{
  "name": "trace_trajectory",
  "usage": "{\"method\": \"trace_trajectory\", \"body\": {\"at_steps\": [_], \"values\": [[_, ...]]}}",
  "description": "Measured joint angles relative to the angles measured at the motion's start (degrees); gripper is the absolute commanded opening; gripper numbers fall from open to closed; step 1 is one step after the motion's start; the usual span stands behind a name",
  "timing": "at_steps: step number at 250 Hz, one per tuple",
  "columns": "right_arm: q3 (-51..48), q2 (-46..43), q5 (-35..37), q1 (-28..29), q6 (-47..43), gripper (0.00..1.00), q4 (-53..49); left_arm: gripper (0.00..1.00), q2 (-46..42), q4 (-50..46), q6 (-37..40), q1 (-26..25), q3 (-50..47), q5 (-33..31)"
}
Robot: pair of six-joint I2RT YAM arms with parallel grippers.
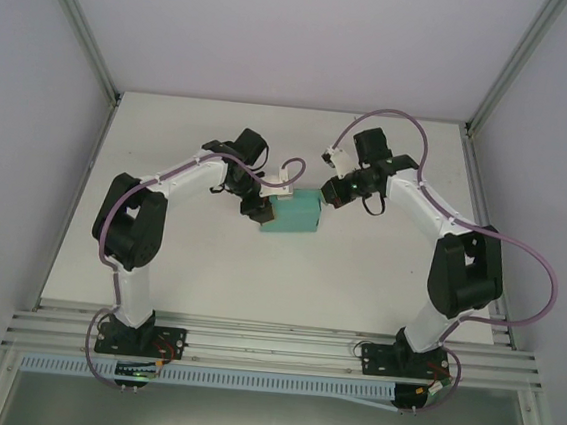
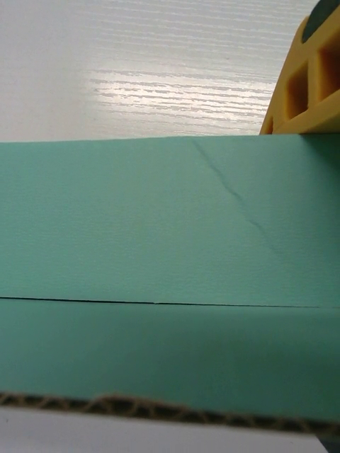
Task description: Assemble paper box
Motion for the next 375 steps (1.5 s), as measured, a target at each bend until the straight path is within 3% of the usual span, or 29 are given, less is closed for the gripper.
{"method": "trace_trajectory", "body": {"at_steps": [54,98,142,296,321,375], "values": [[-1.0,-0.3,1.3,0.9,9.1,0.0,2.1,0.42,0.1,0.0,-1.3,-0.1,0.2,-0.4],[-8.9,-4.8,8.0,4.3,21.2,0.0,14.1,0.42,0.7,-0.9,-2.5,0.3,1.4,-1.4],[-16.4,-8.3,13.6,6.5,26.7,0.0,24.6,0.42,1.0,-1.4,-3.3,0.3,2.1,-1.7],[-32.2,-11.0,21.2,10.8,30.0,0.0,48.5,0.49,1.9,-1.3,-5.8,0.7,2.3,-3.4],[-35.0,-11.2,21.7,11.4,30.9,0.0,52.2,0.56,2.1,-1.2,-6.2,0.7,2.5,-4.3],[-33.4,-10.8,22.8,12.4,31.3,0.0,51.0,0.84,3.2,-0.3,-7.6,0.6,3.6,-5.6]]}}
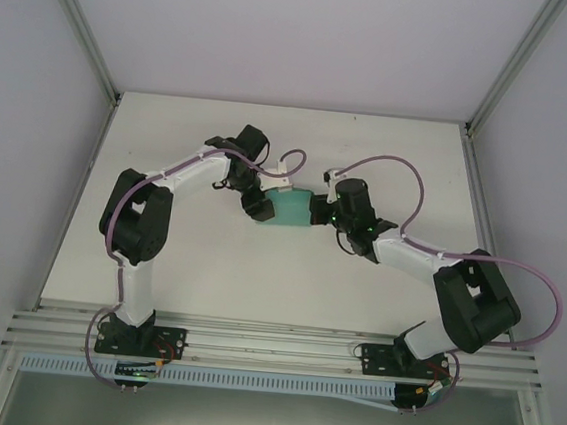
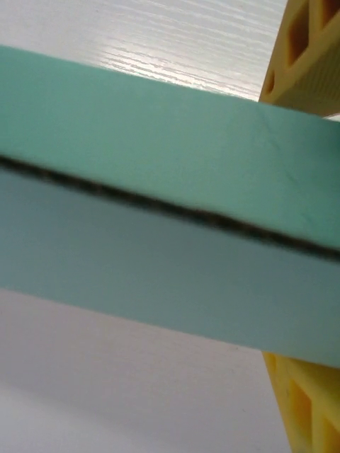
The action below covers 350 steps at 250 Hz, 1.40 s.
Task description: Assemble paper box
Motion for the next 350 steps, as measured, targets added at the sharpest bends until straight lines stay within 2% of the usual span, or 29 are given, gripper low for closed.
{"method": "trace_trajectory", "body": {"at_steps": [7,12,74,144,175,225,263,287,320,350], "values": [[0.8,0.1,0.2,0.2,0.0,0.0,-1.3,0.96,0.0,0.2,-0.4,-0.1,0.2,0.0],[1.4,0.2,0.3,0.3,0.0,0.0,-2.4,0.98,0.0,0.4,-0.6,-0.1,0.2,0.0],[10.2,2.0,1.6,1.1,1.0,0.0,-17.4,0.98,-4.1,3.0,-1.6,-0.5,-2.5,-0.8],[13.0,3.4,4.0,2.2,3.1,0.0,-21.2,0.98,-13.8,6.1,-7.8,-0.5,-6.7,-4.9],[14.9,4.4,5.2,3.1,3.2,0.0,-23.1,0.88,-17.5,6.2,-10.9,0.8,-9.3,-6.0],[17.4,5.5,6.1,3.9,3.2,0.0,-26.5,0.68,-21.5,6.3,-13.2,7.2,-12.9,-5.8],[18.7,5.8,6.0,4.0,3.1,0.0,-29.2,0.62,-21.0,5.9,-11.3,7.3,-12.8,-4.2],[20.0,6.3,5.8,4.1,3.0,0.0,-30.8,0.54,-18.6,5.0,-9.4,7.3,-11.1,-3.3],[21.6,7.1,5.7,4.2,3.0,0.0,-33.0,0.53,-15.7,4.0,-7.0,7.3,-9.7,-2.7],[23.6,8.1,4.9,4.2,3.0,0.0,-35.4,0.39,-15.4,3.2,-5.2,7.3,-9.7,-2.0]]}}
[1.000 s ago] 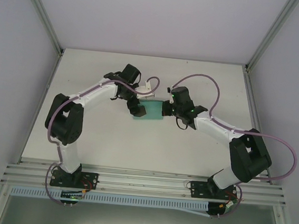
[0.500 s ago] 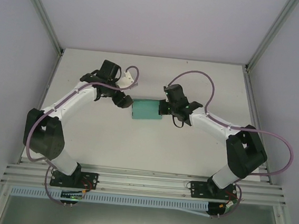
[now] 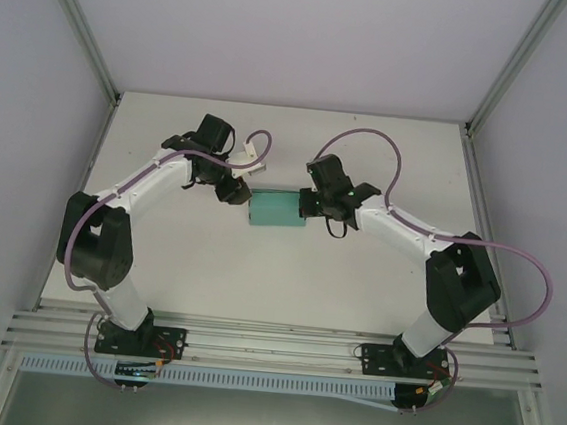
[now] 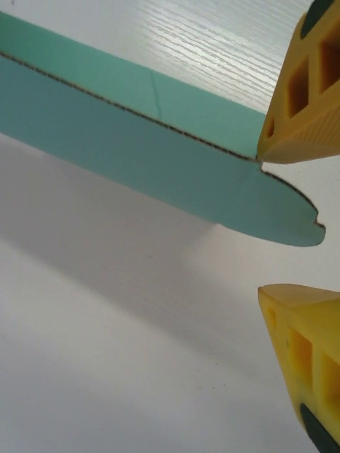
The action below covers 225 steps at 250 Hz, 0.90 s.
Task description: Assemble paper box
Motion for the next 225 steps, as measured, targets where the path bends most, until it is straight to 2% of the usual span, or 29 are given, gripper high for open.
{"method": "trace_trajectory", "body": {"at_steps": [22,90,114,136,169,225], "values": [[1.6,0.9,-0.5,0.0,0.0,0.0,-1.5,0.28,0.0,-0.1,0.5,0.0,0.0,0.4],[3.0,1.4,-2.1,0.0,-0.2,0.0,-3.8,0.07,0.0,0.0,1.5,0.0,0.0,0.3],[3.9,1.8,-2.2,0.0,-0.2,0.0,-4.6,0.02,0.0,0.5,0.8,0.0,0.0,0.2],[4.3,2.0,-2.3,0.0,-0.2,0.0,-5.2,0.02,0.0,0.8,-0.6,0.0,0.0,0.4],[5.4,2.4,-2.2,0.0,0.7,0.0,-6.8,0.0,0.0,2.2,-7.1,0.0,0.0,1.2],[6.3,3.9,-1.9,0.0,4.0,0.0,-6.2,0.0,-0.1,5.6,-26.2,0.1,-1.7,1.3]]}}
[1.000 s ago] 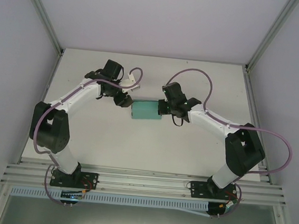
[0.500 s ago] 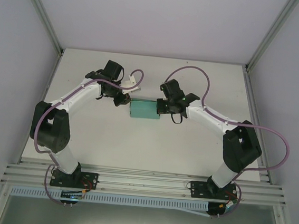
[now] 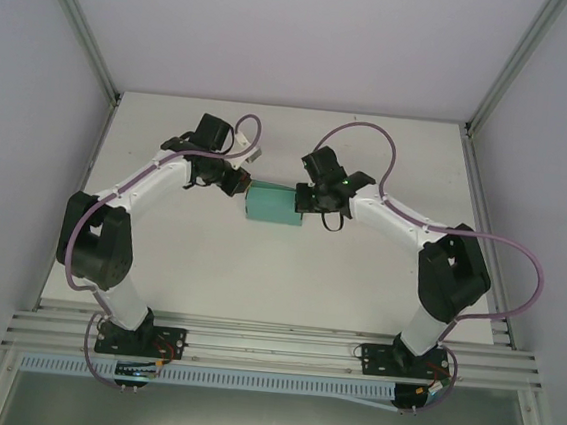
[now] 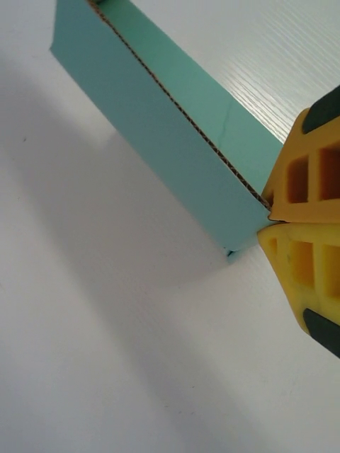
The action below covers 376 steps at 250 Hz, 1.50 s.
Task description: Assemble paper box
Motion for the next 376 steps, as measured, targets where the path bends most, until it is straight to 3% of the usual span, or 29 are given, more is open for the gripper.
{"method": "trace_trajectory", "body": {"at_steps": [82,198,312,376], "values": [[0.3,0.7,2.2,0.0,2.0,0.0,0.7,0.0,2.2,-6.7,-15.0,-0.7,6.0,0.2],[-0.2,0.7,6.5,2.0,3.4,0.0,1.9,0.0,7.6,-16.5,-22.0,-0.4,14.1,-0.8],[-1.4,0.7,8.3,2.4,3.5,0.0,4.9,0.0,-2.5,0.2,-23.1,-4.9,-2.9,-11.0],[-2.2,0.7,10.2,3.0,3.5,0.0,6.6,0.0,-3.5,5.4,-26.2,-5.0,-6.2,-11.5]]}}
